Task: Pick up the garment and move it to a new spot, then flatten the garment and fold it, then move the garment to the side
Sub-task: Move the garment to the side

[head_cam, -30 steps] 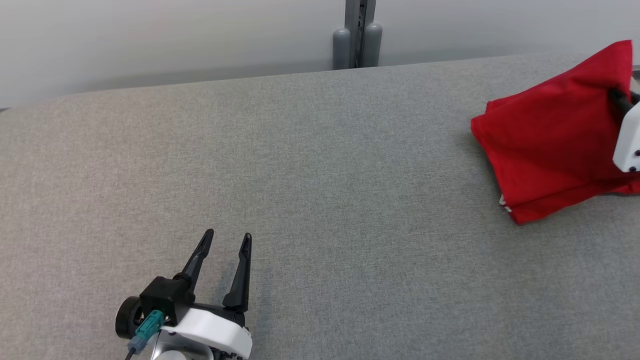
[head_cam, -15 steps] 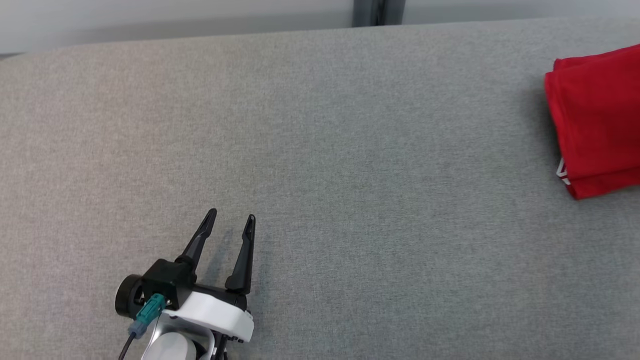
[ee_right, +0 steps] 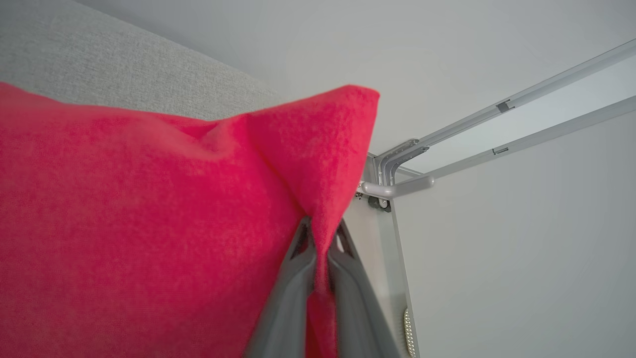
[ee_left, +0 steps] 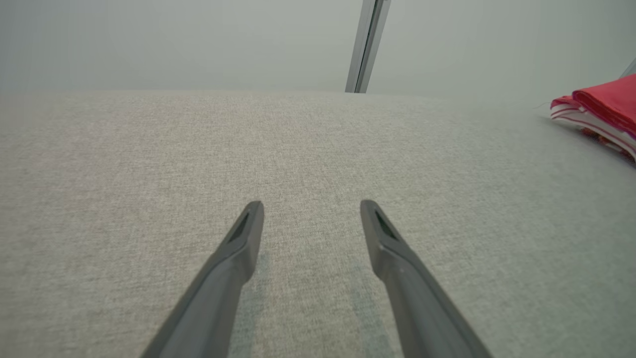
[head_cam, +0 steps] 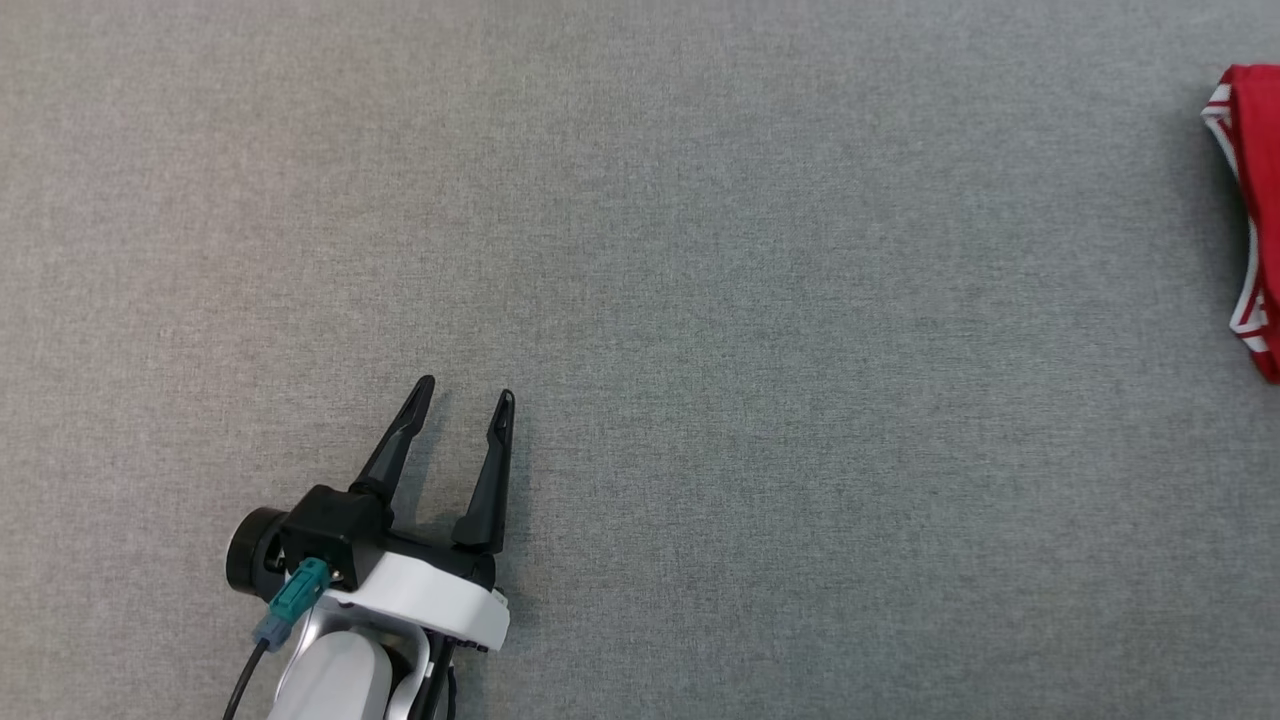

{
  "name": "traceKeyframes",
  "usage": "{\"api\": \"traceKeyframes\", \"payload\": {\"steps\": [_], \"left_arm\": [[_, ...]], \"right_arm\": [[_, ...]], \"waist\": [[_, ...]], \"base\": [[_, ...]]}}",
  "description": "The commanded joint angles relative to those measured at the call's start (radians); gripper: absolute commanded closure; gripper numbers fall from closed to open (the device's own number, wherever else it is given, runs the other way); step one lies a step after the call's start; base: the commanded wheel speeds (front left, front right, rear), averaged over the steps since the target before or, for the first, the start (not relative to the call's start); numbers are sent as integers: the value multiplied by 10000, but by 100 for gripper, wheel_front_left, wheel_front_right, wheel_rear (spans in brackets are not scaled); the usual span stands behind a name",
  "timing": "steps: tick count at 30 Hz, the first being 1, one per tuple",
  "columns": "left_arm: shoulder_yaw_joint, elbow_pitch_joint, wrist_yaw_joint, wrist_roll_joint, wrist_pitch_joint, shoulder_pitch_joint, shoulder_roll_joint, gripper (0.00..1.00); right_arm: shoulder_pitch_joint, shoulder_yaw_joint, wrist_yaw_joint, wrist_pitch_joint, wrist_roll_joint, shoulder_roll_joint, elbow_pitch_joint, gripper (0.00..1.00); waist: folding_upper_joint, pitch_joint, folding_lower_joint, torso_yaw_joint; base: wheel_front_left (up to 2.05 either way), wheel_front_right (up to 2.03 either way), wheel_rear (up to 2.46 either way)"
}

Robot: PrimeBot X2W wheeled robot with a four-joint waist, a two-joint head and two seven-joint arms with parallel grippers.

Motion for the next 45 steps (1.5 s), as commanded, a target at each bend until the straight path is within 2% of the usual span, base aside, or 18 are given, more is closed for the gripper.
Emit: {"api": "traceKeyframes", "payload": {"steps": [1, 5, 6, 7, 8, 9, 23, 36, 45], "left_arm": [[33, -26, -16, 40, -45, -142, 74, 0], [-7, -27, -32, 93, -45, -231, 69, 0], [-13, -20, -34, 99, -45, -254, 69, 0], [-15, -13, -36, 103, -45, -273, 67, 0], [-20, 3, -38, 110, -45, -282, 66, 0], [-17, 16, -38, 115, -45, -289, 67, 0], [8, 184, -2, 104, -45, -253, 116, 0], [708, 194, 532, -345, -45, 109, 65, 0], [970, 404, 840, -700, -45, 717, 11, 0]], "right_arm": [[-138, -102, -2, -100, -213, -65, 108, 100], [-306, -538, -3, -213, -780, 58, 410, 100], [-355, -703, -3, -287, -933, 82, 442, 90], [-365, -840, -3, -347, -1075, 144, 487, 63], [-360, -976, -2, -436, -1200, 254, 527, 5], [-365, -1136, -2, -570, -1321, 334, 532, 0], [-31, -2396, -2, -2054, -2452, 1581, 681, 0], [922, -3533, -2, -4267, -1834, 2698, 525, 0], [2660, -3643, -2, -5396, -1195, 4569, -669, 0]], "waist": [[-1, 137, 0, 53], [-1, 271, 0, 71], [-1, 298, 0, 70], [-1, 313, 0, 68], [-1, 319, 0, 60], [-1, 321, 0, 51], [-1, -200, 0, -197], [-1, -1754, 0, -331], [-1, -3055, 0, -581]], "base": [[0, 0, 0], [0, 0, 0], [0, 0, 0], [0, 0, 0], [0, 0, 0], [0, 0, 0], [0, 0, 0], [0, 0, 0], [0, 0, 0]]}}
